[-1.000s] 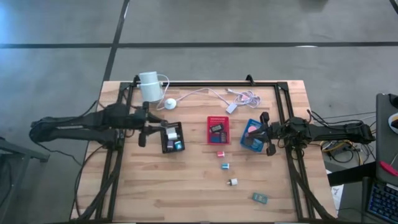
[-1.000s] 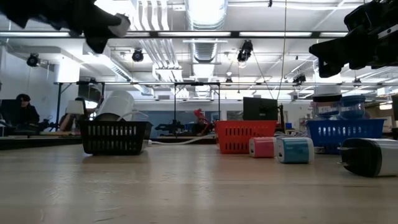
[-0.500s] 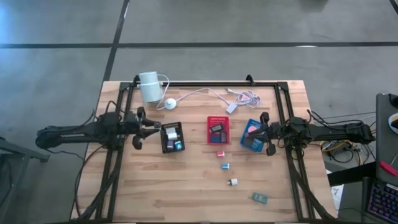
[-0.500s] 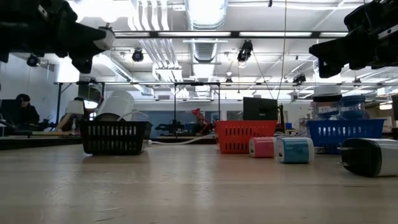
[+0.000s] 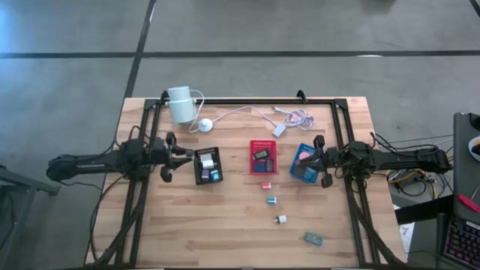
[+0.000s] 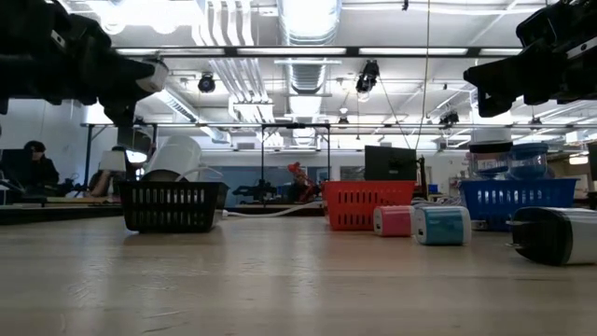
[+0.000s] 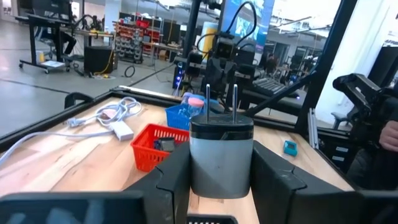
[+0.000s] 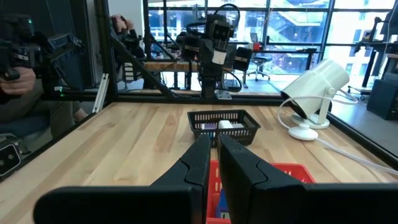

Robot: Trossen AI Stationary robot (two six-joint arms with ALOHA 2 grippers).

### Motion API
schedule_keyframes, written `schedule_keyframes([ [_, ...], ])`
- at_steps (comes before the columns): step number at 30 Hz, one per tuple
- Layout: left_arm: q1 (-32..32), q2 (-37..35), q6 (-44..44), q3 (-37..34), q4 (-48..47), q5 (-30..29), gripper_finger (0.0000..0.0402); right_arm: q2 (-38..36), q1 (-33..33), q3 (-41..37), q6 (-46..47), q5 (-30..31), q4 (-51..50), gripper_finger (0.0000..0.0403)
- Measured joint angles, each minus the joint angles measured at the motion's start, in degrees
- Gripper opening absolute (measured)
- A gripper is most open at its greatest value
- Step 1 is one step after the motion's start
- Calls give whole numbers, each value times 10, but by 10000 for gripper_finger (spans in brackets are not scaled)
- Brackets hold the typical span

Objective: Pick & Place Office items
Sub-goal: Put the top black white charger adapter into the black bin

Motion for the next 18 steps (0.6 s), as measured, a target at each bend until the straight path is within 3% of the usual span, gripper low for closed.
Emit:
schedule_keyframes([
  [6, 0, 0, -13, -9, 6, 0, 128, 0, 0, 0, 0, 0, 0, 28],
  [10, 0, 2, -69, -3, 29, -12, 128, 0, 0, 0, 0, 0, 0, 28],
  [18, 0, 42, -73, 96, -9, -14, 128, 0, 0, 0, 0, 0, 0, 28],
])
